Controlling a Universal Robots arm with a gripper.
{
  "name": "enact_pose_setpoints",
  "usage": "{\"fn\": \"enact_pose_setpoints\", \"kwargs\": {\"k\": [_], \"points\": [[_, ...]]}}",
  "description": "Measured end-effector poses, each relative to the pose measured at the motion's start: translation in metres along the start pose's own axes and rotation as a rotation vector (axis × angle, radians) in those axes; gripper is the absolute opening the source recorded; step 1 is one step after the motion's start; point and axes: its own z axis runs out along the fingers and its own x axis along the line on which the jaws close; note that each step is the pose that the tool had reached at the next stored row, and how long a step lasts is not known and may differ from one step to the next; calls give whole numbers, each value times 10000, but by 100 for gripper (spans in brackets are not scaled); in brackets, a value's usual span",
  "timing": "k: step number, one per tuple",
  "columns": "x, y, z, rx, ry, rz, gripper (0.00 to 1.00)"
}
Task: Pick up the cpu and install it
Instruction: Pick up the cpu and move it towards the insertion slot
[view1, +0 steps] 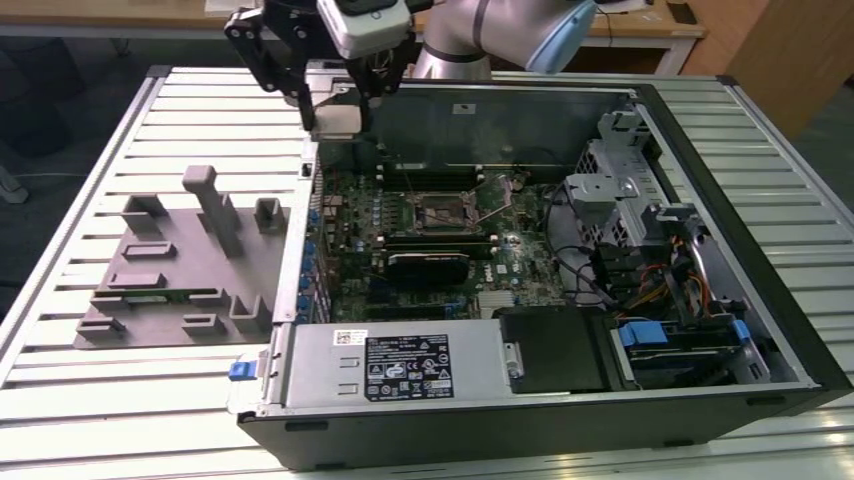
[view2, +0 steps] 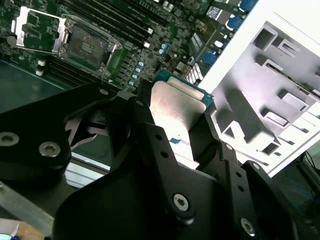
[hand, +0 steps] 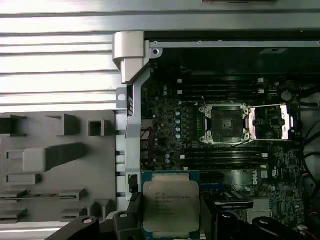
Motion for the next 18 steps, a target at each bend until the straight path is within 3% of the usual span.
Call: {"fn": "enact_pose_setpoints", "kwargs": {"k": [8,18], "points": [[-202,9,4,1,2,-2,54],[-343,9,100,0,2,-1,54]]}}
